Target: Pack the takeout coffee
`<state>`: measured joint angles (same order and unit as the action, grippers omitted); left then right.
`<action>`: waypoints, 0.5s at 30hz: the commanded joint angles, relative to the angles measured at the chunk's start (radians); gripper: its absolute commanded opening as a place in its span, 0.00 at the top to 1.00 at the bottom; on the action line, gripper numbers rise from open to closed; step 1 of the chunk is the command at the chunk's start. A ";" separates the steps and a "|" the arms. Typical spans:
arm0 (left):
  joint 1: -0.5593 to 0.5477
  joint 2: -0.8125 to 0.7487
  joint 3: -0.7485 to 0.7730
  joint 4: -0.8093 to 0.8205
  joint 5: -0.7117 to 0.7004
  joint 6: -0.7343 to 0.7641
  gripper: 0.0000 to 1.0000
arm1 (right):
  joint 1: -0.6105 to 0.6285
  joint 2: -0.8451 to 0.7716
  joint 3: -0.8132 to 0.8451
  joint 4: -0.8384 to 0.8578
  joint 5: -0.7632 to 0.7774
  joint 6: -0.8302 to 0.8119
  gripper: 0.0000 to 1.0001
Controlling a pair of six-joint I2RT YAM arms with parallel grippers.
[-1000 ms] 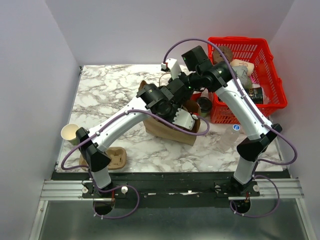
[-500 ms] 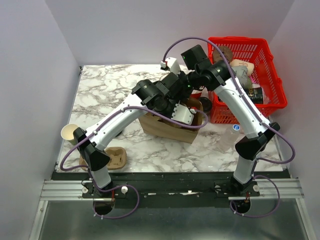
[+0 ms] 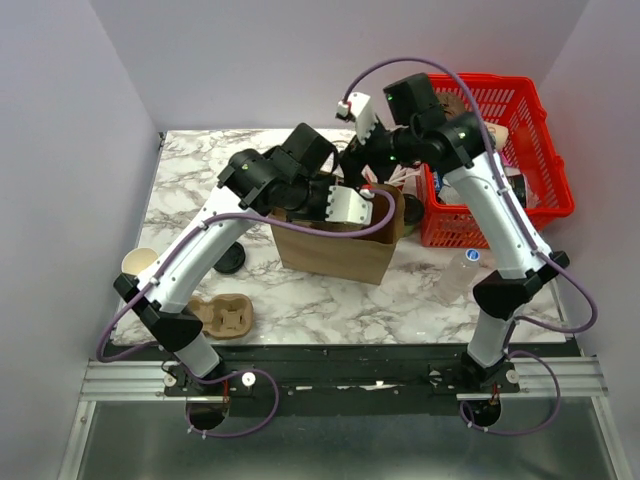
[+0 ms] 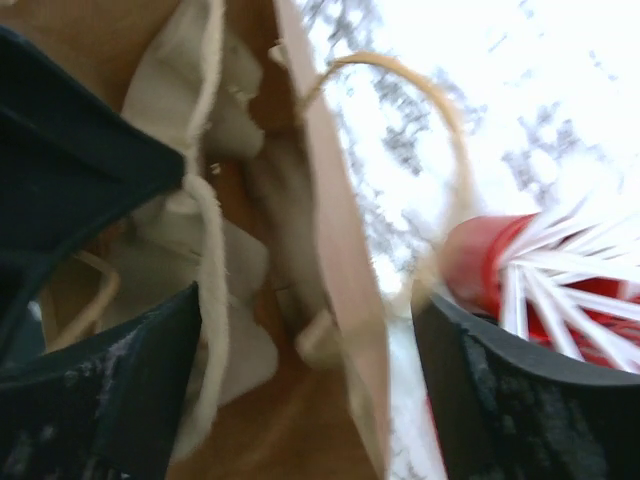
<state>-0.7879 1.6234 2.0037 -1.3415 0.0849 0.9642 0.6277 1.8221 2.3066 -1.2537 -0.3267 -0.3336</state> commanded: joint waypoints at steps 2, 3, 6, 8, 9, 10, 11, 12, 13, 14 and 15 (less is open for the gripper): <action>0.061 -0.042 0.061 -0.174 0.139 -0.082 1.00 | -0.077 -0.075 0.123 0.113 0.025 0.039 0.02; 0.070 -0.040 0.063 -0.173 0.150 -0.093 1.00 | -0.083 -0.107 0.103 0.143 0.020 0.047 0.01; 0.096 -0.037 0.066 -0.174 0.191 -0.134 1.00 | -0.088 -0.254 -0.077 0.290 0.015 0.071 0.00; 0.117 -0.031 0.070 -0.173 0.203 -0.150 1.00 | -0.088 -0.322 -0.200 0.371 -0.018 0.079 0.00; 0.122 -0.030 0.073 -0.174 0.214 -0.154 1.00 | -0.088 -0.348 -0.234 0.391 -0.034 0.084 0.02; 0.128 -0.025 0.075 -0.174 0.217 -0.160 1.00 | -0.088 -0.389 -0.262 0.405 -0.052 0.088 0.03; 0.136 -0.017 0.084 -0.174 0.220 -0.171 1.00 | -0.088 -0.402 -0.303 0.402 -0.113 0.085 0.07; 0.144 -0.013 0.087 -0.173 0.223 -0.176 1.00 | -0.088 -0.409 -0.314 0.395 -0.150 0.084 0.10; 0.148 -0.011 0.090 -0.173 0.236 -0.180 1.00 | -0.088 -0.420 -0.325 0.383 -0.191 0.079 0.14; 0.151 -0.010 0.090 -0.174 0.239 -0.183 1.00 | -0.086 -0.422 -0.335 0.354 -0.295 0.052 0.22; 0.159 -0.007 0.089 -0.173 0.243 -0.186 1.00 | -0.085 -0.428 -0.361 0.341 -0.342 0.033 0.25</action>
<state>-0.6514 1.6066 2.0583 -1.3338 0.2592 0.8238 0.5358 1.3926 2.0174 -0.9237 -0.4278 -0.2722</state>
